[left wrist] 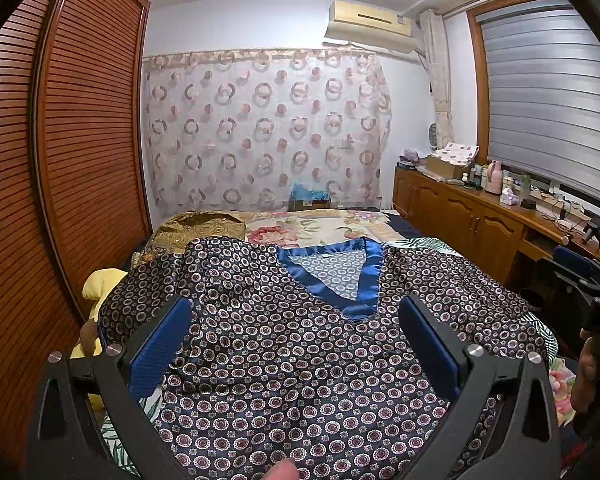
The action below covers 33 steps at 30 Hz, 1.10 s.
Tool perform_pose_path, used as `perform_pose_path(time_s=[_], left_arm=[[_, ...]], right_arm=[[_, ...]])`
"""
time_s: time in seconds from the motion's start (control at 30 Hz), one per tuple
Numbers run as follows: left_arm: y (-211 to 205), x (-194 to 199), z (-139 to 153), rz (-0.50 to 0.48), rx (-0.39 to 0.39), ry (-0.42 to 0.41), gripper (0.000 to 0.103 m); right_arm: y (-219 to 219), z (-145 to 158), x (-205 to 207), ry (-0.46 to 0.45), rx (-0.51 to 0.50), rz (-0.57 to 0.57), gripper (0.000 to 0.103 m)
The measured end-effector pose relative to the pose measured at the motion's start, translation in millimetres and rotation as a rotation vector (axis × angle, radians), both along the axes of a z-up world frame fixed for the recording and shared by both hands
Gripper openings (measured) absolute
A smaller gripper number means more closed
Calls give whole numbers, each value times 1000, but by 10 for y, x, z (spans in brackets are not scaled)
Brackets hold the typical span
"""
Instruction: Fold small clothes
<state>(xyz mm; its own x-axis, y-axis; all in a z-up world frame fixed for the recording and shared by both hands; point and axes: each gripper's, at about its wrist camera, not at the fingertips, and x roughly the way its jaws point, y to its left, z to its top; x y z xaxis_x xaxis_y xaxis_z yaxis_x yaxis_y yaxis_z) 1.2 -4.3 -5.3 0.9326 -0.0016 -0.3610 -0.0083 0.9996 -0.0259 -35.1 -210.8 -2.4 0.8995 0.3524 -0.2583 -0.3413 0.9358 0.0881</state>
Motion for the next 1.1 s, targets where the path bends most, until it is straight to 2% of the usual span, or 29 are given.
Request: perform_pose_path(time_s=[1.1], left_arm=[[-35, 2, 9, -13, -6, 12, 103]], right_arm=[[4, -1, 35, 4, 5, 14, 103]])
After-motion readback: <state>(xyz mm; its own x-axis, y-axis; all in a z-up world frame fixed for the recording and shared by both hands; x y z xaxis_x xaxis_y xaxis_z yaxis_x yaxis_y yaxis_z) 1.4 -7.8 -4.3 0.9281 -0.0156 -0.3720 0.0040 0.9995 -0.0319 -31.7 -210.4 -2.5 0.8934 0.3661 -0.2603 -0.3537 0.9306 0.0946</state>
